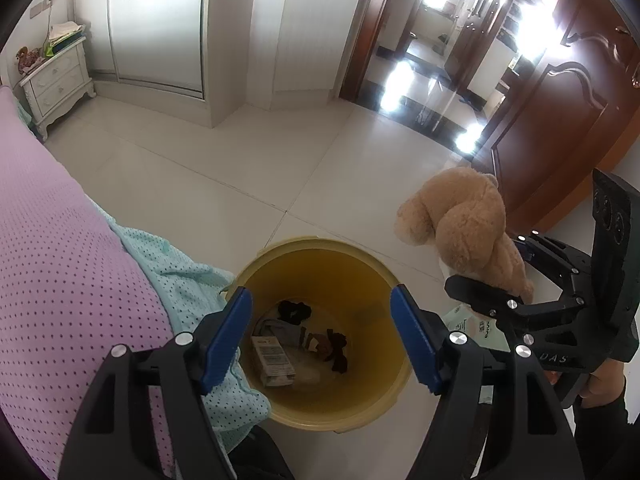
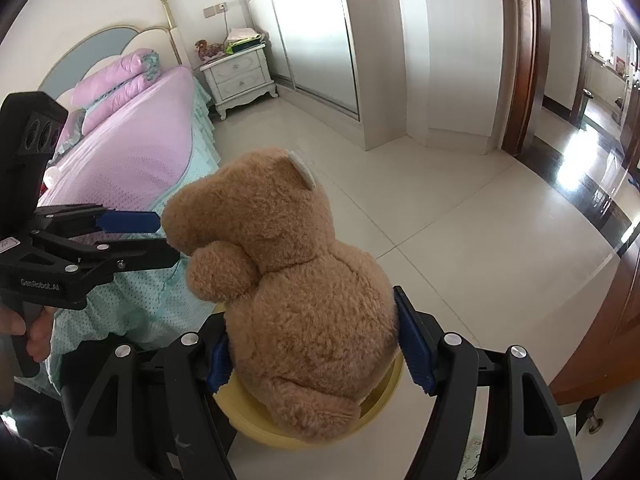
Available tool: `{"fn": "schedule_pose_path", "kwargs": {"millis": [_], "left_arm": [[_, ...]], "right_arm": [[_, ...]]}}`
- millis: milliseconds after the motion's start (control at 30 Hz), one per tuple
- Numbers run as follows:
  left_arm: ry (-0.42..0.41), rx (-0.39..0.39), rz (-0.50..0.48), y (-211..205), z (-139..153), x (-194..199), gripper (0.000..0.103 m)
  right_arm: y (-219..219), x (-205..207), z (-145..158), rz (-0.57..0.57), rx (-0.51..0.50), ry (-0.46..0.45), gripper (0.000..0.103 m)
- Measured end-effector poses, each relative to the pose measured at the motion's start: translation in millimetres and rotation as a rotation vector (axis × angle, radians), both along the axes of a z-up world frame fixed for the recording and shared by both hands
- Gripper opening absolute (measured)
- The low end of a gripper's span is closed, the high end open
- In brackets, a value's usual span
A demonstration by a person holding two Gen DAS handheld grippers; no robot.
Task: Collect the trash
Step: 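Carry the tissue pack and teddy bear to the bucket and release both, then move both empty tools back toward the red wrapper and white tissue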
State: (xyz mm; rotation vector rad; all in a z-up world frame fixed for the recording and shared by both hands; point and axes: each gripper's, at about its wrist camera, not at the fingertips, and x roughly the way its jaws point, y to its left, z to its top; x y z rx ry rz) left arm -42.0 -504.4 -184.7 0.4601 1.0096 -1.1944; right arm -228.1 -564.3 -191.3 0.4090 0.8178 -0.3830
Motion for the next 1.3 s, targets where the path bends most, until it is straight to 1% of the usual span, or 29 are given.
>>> {"fn": "schedule_pose_path", "kwargs": {"millis": [267,433,633,867,1067,1167,1200,1267,1300], "left_arm": [[0.007,0.014,-0.001,-2,0,-3,0.072],[0.007,0.026,-0.006,-4,-3,-5,0.071],[0.011,0.030,-0.008,-4,-3,-5,0.071],[0.010,0.028,-0.010,-2,-2,-6,0.071],[0.006,0.003,-0.001,6,7,-4,0.071],[-0.004,-0.041,0.019,20,21,-1,0.072],[-0.018,-0.059,0.035,26,28,0,0.072],[-0.063,-0.108,0.094,44,43,4,0.079],[-0.086,-0.128,0.130,54,51,7,0.080]], "right_arm": [[4,3,-7,0.039,0.016,0.053,0.067],[1,7,-11,0.036,0.054,0.077,0.072],[6,7,-2,0.052,0.041,0.045,0.072],[11,9,1,0.060,0.022,0.049,0.072],[14,5,10,0.048,-0.005,0.050,0.072],[19,2,24,0.037,-0.028,0.007,0.072],[24,2,34,0.037,-0.047,-0.031,0.072],[35,4,51,0.059,-0.083,-0.094,0.072],[41,7,60,0.074,-0.107,-0.123,0.072]]}}
